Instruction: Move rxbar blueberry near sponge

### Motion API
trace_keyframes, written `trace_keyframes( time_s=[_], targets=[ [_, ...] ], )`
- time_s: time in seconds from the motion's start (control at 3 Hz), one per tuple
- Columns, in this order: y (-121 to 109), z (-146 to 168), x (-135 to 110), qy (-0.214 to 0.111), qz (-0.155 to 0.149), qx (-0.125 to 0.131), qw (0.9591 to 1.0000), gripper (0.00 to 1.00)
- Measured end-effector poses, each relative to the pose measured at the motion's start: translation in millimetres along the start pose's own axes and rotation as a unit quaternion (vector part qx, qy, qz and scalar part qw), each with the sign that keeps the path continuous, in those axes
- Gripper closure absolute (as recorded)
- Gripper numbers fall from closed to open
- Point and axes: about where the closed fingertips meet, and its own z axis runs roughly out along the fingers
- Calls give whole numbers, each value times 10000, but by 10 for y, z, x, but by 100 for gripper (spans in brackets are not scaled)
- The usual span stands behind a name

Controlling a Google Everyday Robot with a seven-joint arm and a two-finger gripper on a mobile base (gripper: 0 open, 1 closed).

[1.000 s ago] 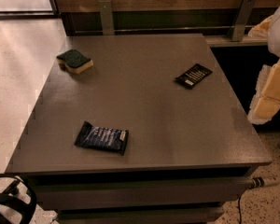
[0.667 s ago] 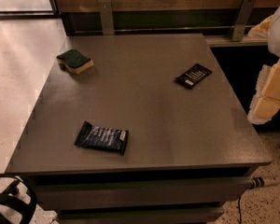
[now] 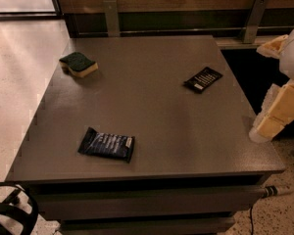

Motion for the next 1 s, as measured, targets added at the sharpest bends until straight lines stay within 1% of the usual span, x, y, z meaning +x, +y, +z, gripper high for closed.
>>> trace_keyframes(
  time_s=[0.33, 0.67, 1.0],
  targets=[
    [208, 174, -122, -776, 214, -59, 9967, 0],
    [449, 351, -455, -1606, 246, -310, 9862, 0],
    [499, 290, -621, -1899, 310, -402, 9805, 0]
  ],
)
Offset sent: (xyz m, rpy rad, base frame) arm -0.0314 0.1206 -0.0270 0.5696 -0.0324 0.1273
